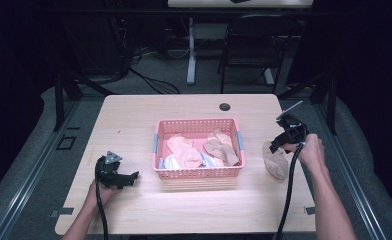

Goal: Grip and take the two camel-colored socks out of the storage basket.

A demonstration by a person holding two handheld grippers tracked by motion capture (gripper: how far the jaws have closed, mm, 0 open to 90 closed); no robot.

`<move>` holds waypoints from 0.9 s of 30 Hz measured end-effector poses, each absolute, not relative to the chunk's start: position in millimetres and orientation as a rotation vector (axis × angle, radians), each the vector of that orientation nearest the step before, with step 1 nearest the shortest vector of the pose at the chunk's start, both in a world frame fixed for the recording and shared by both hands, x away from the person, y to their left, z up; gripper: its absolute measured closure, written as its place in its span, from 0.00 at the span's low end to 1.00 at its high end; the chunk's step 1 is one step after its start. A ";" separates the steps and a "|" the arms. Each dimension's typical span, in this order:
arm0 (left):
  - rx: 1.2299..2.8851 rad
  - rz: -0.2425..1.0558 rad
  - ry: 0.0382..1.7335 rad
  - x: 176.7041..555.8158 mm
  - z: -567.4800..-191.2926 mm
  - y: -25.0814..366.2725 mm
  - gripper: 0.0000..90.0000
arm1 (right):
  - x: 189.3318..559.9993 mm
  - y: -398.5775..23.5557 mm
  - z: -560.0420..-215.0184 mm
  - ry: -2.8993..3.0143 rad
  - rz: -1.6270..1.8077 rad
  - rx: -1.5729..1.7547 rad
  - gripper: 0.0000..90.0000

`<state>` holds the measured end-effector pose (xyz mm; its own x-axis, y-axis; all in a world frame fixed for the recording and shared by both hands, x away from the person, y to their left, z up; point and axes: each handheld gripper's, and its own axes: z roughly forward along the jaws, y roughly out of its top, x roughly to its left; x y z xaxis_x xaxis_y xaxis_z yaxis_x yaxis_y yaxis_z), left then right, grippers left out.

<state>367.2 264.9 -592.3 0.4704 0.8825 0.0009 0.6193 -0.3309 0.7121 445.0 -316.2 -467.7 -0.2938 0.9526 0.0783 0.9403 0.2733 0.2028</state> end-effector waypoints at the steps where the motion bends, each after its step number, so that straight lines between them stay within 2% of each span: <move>1: 2.068 0.520 1.241 367.2 -592.3 264.9 0.00 | 444.5 -316.9 -465.3 2.466 0.334 1.822 0.18; 8: 2.069 0.521 1.240 367.3 -592.3 264.9 0.00 | 438.9 -312.8 -444.1 2.461 0.378 1.781 0.11; 27: 2.069 0.521 1.241 367.2 -592.3 264.9 0.00 | 436.9 -267.2 -399.4 2.549 0.366 1.613 0.05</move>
